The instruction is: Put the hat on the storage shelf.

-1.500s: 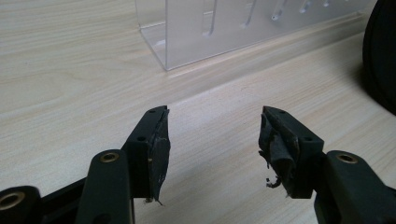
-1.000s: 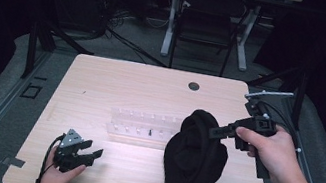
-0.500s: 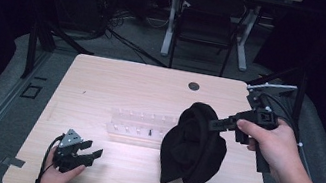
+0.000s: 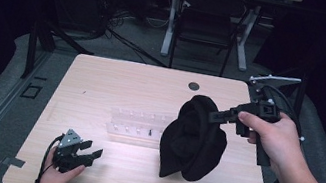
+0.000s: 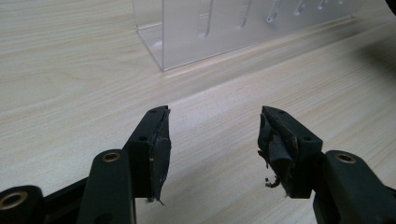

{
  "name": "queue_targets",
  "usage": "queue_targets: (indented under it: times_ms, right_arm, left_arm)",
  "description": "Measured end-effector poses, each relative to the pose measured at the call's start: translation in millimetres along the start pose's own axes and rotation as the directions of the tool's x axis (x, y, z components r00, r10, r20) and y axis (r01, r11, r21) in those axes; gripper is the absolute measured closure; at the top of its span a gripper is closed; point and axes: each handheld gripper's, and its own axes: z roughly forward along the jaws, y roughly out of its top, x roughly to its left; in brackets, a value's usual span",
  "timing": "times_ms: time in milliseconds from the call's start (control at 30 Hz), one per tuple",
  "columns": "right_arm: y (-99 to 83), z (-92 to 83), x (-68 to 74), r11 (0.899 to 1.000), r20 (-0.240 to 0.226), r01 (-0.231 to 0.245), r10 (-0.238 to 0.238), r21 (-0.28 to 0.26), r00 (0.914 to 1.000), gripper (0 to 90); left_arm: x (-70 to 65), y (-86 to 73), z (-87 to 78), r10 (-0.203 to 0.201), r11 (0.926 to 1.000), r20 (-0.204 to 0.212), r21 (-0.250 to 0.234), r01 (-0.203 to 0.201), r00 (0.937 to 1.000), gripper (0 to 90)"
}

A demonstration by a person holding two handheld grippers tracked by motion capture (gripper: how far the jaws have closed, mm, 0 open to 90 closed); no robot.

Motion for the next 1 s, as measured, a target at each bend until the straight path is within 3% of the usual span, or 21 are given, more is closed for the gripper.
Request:
queue_targets:
  times_ms: [433, 567, 1000]
  right_arm:
    - [16.7, -1.3, 10.0, 0.999, -0.031, 0.005, -0.006, -0.049, 0.9995, 88.2]
    - [23.2, 2.6, 12.4, 0.998, -0.036, 0.004, -0.006, -0.062, 0.9993, 88.2]
    - [44.8, 19.7, 17.8, 0.996, -0.033, -0.001, -0.002, -0.089, 0.9995, 88.1]
  left_arm:
    - [-0.2, 0.2, 0.5, -0.005, 1.0000, 0.006, -0.003, 0.005, 1.0000, 43.8]
    - [0.5, 0.8, -0.6, -0.005, 0.9998, 0.013, 0.019, 0.005, 0.9999, 43.9]
    - [3.0, 1.1, -2.8, -0.002, 1.0000, 0.010, 0.002, 0.002, 0.9999, 43.8]
